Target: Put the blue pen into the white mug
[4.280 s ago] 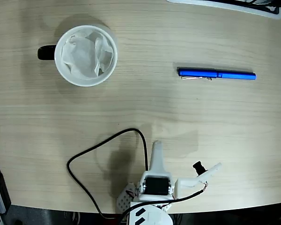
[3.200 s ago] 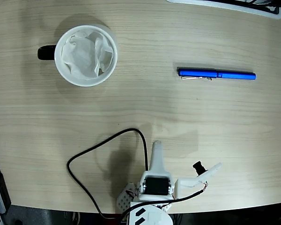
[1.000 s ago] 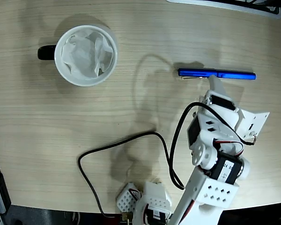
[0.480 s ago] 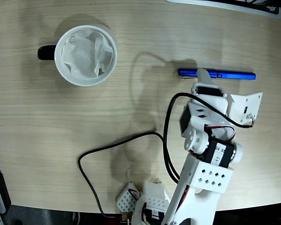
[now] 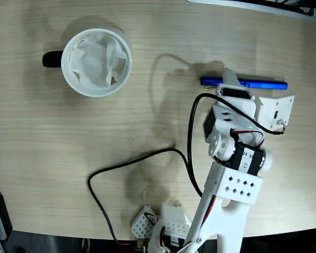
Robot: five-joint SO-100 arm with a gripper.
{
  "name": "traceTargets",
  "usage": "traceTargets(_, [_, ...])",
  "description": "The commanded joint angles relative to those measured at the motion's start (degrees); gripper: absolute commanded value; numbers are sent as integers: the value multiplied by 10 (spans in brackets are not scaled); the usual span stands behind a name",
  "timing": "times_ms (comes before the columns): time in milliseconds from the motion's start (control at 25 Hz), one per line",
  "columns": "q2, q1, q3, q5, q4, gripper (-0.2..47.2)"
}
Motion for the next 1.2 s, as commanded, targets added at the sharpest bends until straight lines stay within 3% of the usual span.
traceTargets(0, [6, 3, -20, -9, -3, 193])
traceTargets(160, [-6, 2, -20, -9, -7, 192])
traceTargets(560, [-28, -1, -19, -9, -25, 129])
traceTargets(920, [-32, -5, -19, -7, -36, 1])
traceTargets(1160, [-26, -6, -18, -6, -36, 1])
